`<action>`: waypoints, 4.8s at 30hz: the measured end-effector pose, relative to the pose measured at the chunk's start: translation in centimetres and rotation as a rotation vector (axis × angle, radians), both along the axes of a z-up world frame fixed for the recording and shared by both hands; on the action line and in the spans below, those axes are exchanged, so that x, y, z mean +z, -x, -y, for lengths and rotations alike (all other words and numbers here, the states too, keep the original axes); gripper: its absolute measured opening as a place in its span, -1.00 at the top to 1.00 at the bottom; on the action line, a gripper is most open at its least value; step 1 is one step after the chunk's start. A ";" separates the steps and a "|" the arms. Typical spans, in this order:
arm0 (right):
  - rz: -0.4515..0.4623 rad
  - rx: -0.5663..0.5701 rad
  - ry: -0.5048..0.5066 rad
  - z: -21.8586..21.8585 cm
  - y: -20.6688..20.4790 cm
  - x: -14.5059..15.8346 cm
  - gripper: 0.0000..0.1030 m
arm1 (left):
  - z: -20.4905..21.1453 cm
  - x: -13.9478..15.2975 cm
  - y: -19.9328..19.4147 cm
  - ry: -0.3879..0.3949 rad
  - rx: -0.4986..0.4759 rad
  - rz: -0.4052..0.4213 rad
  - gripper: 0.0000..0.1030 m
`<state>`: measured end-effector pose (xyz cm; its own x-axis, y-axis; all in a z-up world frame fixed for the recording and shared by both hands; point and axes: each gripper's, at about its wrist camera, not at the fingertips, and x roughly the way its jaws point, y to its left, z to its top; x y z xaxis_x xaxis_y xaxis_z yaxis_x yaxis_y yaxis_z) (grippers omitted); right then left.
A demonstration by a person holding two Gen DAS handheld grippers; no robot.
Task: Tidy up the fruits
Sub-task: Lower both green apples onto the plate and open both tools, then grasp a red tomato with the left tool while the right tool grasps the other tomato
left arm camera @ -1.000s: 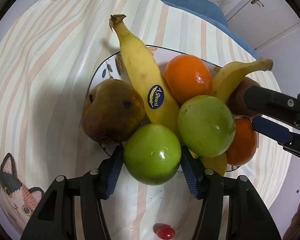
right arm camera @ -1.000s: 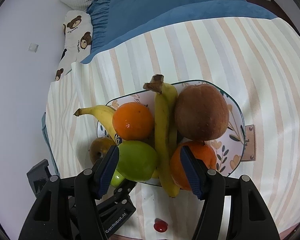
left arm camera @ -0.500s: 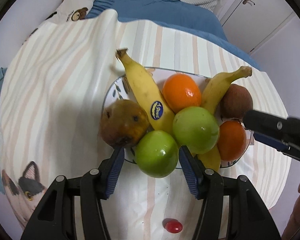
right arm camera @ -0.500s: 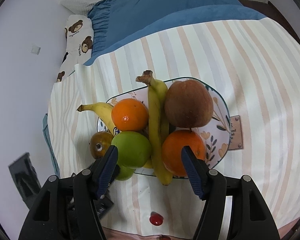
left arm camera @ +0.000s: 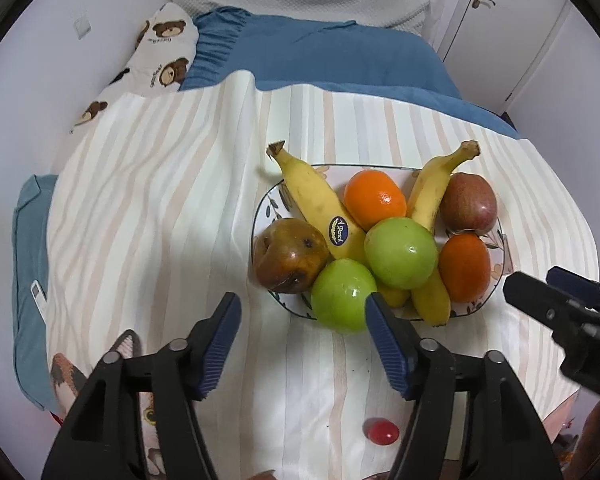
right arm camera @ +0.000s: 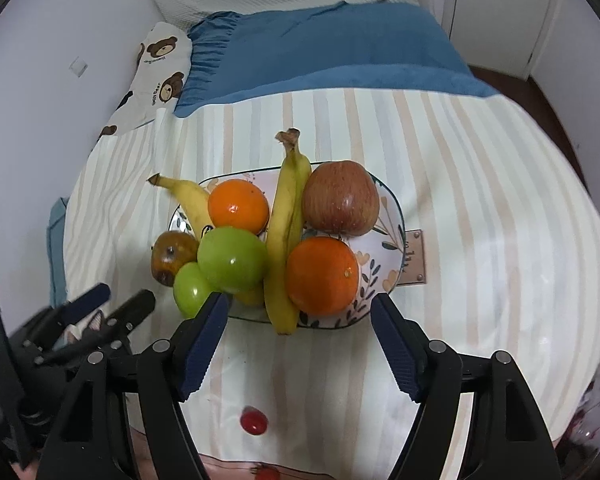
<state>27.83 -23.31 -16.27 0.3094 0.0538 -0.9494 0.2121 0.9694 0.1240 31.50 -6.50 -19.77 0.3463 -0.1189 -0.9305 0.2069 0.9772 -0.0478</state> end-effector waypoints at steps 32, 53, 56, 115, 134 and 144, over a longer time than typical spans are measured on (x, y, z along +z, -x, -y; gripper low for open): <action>0.208 -0.047 0.205 -2.1 9.5 8.8 -0.94 | -1.5 8.8 8.2 -0.008 -0.042 0.187 -0.96; 0.420 -0.055 0.237 -5.1 21.9 19.3 -0.94 | -3.7 18.0 18.6 0.037 -0.049 0.368 -0.96; 0.444 -0.058 0.234 -5.3 23.3 20.5 -0.94 | -3.6 18.5 19.6 0.031 -0.043 0.372 -0.96; -0.019 -0.220 -0.196 -0.2 19.0 -7.3 0.44 | 4.8 -9.8 6.8 0.079 -0.180 -0.416 -0.20; -0.092 -0.164 -0.241 -2.1 18.8 -8.4 0.44 | 1.0 -8.8 9.9 -0.026 -0.192 -0.382 0.47; -0.179 -0.071 -0.219 -5.6 18.6 -11.3 0.44 | -2.4 -12.1 11.8 -0.031 -0.110 -0.438 0.47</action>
<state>9.27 -17.70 -27.55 0.1478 0.2477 -0.9575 0.3156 0.9057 0.2831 19.66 -4.07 -31.91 -0.0944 -0.1026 -0.9902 0.2759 0.9530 -0.1251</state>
